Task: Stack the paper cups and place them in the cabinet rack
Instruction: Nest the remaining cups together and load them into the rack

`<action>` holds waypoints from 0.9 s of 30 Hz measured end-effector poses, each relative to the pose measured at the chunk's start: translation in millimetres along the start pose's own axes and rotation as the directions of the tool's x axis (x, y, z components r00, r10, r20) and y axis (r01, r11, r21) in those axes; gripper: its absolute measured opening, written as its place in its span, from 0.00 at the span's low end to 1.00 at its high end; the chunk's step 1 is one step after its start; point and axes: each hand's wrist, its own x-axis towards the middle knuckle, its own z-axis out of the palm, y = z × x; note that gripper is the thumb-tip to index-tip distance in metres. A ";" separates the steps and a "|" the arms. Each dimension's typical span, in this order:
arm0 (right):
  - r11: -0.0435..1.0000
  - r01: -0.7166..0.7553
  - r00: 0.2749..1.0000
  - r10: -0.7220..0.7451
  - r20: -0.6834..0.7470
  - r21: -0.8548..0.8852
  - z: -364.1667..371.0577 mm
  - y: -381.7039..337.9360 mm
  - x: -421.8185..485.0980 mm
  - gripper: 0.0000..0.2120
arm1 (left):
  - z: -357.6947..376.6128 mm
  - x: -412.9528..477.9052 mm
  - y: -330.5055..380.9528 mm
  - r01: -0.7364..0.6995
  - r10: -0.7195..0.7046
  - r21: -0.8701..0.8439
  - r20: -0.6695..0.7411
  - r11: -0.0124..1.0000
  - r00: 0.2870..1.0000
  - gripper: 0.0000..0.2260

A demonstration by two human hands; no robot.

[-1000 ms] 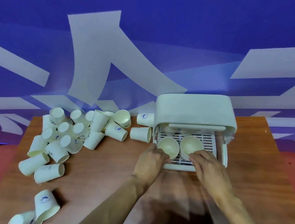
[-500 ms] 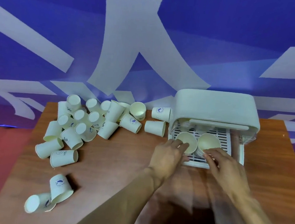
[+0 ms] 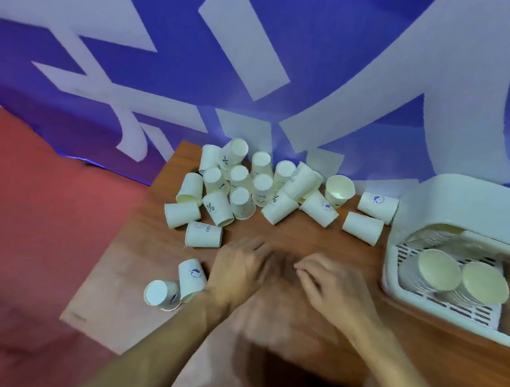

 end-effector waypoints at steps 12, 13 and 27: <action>0.952 0.282 0.794 -0.164 0.586 -0.116 153.7 -144.8 59.1 0.28 | -5.8 -157.7 -169.1 0.455 -0.490 0.191 0.218 0.870 0.844 0.29; 0.950 0.288 0.789 -0.160 0.594 -0.125 160.1 -149.6 61.0 0.27 | -3.2 -157.3 -170.8 0.448 -0.484 0.192 0.231 0.873 0.844 0.28; 0.936 0.107 0.913 0.040 0.405 -0.335 137.4 -118.1 52.9 0.15 | 8.6 -105.4 -133.6 0.344 -0.315 -0.021 0.356 0.939 0.880 0.23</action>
